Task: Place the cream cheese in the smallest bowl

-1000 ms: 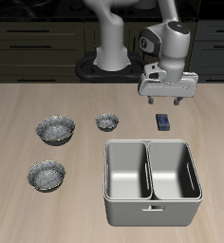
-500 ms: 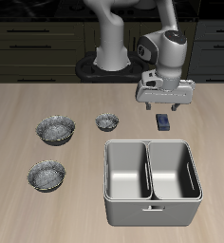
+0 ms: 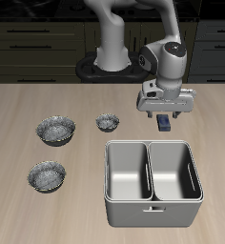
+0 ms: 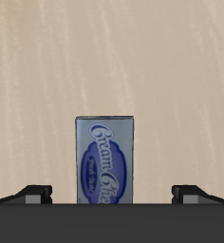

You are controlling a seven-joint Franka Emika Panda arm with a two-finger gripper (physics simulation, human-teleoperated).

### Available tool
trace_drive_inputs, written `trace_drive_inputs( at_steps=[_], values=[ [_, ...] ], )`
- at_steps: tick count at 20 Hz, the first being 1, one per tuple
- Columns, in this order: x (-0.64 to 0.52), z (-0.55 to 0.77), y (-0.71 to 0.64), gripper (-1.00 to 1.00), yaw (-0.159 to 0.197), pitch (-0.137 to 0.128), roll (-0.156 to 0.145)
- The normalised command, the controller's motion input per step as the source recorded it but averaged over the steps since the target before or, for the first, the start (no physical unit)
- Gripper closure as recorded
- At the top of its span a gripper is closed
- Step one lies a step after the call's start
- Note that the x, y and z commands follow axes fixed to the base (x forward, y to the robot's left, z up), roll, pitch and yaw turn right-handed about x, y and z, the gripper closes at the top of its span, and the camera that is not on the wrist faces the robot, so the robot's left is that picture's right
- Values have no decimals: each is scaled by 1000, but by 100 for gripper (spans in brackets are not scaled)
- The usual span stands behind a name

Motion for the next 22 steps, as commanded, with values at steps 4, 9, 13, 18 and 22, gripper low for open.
trace_drive_inputs(
  at_steps=[4, 9, 13, 18, 22],
  values=[
    [88, -396, -44, -100, 21, 64, 27],
    [-20, -122, 2, 100, -13, 28, 1],
    [-38, 64, 20, 100, -10, -2, 15],
    [-28, 220, -90, 100, -19, -20, 10],
    [-19, 249, -86, 100, -6, -31, 2]
  ],
)
